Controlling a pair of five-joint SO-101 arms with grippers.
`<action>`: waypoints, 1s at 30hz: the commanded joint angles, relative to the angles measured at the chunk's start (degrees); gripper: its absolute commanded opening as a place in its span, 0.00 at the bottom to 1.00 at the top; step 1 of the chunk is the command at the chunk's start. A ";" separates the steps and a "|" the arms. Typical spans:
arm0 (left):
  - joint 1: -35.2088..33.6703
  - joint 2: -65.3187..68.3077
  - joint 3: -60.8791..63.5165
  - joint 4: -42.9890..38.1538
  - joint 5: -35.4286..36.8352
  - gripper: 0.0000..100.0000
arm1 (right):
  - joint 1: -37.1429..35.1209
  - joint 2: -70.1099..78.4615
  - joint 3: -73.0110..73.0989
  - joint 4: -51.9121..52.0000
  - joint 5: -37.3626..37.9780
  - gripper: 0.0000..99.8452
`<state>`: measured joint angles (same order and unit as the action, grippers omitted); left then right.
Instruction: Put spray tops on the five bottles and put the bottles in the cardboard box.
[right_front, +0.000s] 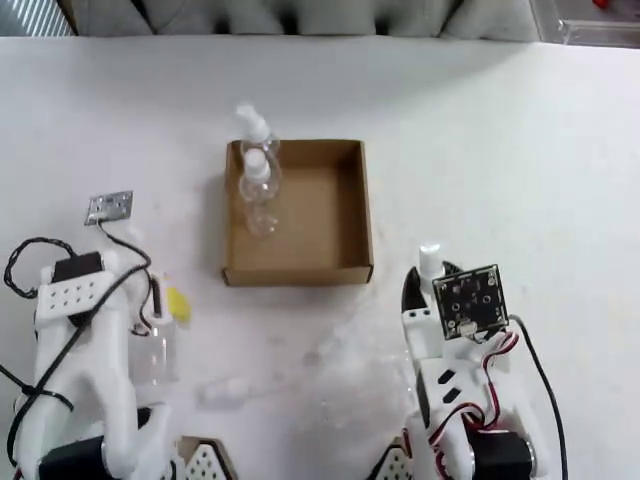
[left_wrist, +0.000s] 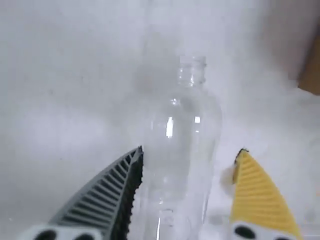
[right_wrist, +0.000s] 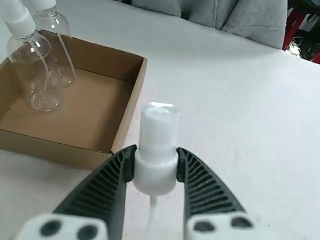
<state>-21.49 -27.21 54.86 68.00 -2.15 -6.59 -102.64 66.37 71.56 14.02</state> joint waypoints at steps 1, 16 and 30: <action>0.04 0.75 -2.55 0.79 -0.62 0.28 | -0.13 -0.22 -0.18 -0.04 0.53 0.02; 1.36 12.00 -2.73 -10.64 -4.57 0.28 | -0.13 -0.22 -0.09 0.13 0.62 0.02; 1.19 12.70 -2.73 -16.00 -4.48 0.00 | 0.40 -0.22 1.49 -0.13 0.62 0.02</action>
<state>-20.97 -14.46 54.77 53.23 -6.20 -6.59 -102.64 67.52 71.56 14.02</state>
